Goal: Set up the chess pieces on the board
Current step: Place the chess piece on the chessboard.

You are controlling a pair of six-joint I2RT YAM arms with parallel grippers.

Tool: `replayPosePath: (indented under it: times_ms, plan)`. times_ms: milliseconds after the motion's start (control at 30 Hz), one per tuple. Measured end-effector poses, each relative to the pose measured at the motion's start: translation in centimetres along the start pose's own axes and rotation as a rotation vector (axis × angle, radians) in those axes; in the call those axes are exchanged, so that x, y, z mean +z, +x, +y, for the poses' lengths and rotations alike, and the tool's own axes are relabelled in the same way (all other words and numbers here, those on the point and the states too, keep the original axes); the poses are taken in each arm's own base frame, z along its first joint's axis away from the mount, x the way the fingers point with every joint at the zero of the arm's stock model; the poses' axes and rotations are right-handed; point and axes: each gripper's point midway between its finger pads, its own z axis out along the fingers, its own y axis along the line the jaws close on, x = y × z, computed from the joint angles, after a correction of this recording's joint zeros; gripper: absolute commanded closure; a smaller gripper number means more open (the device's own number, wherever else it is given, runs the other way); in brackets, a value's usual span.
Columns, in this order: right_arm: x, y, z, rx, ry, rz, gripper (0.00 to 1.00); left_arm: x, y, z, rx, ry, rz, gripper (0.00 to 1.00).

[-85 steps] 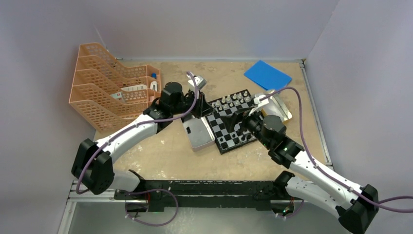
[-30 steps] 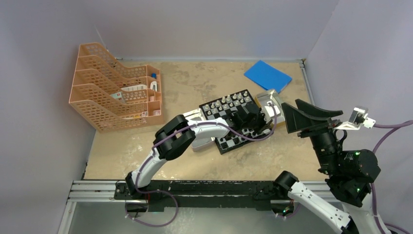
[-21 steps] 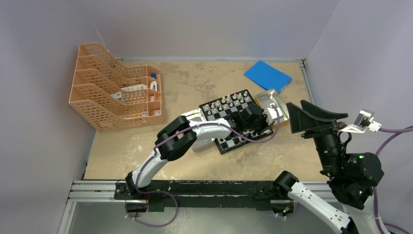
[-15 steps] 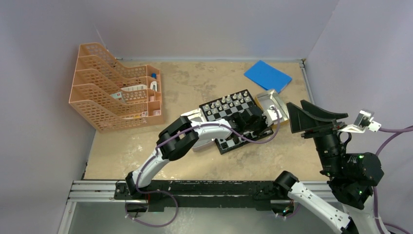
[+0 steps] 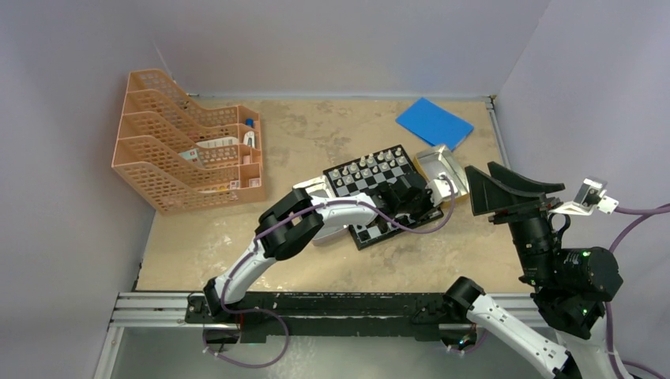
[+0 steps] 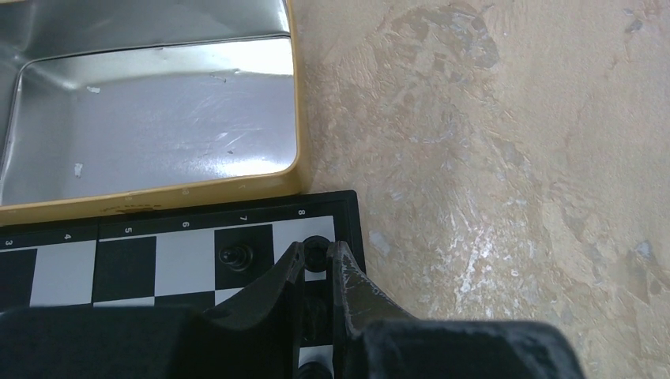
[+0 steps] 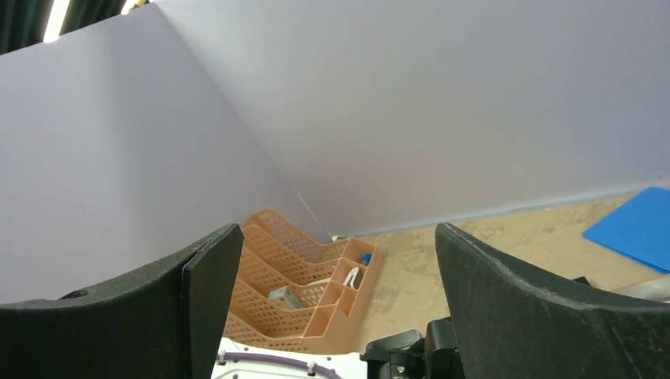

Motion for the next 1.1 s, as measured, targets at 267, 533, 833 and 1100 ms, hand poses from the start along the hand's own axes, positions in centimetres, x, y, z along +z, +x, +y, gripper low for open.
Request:
replayPosePath:
  times_ms: [267, 533, 833, 1100]
  plan:
    - [0.0, 0.0, -0.01, -0.002, 0.0, 0.0, 0.07, 0.22, -0.2, 0.19, 0.015, -0.004, -0.001, 1.0]
    - [0.0, 0.0, -0.03, -0.007, 0.0, 0.0, 0.07, 0.57, 0.61, 0.2, 0.021, -0.003, 0.018, 0.96]
    - [0.0, -0.01, -0.04, -0.009, 0.0, 0.0, 0.06, 0.82, 0.34, 0.1, 0.043, -0.007, 0.015, 0.85]
    - [0.0, -0.01, -0.07, -0.019, 0.0, 0.0, 0.06, 0.84, 0.3, 0.07, 0.051, -0.011, 0.016, 0.83]
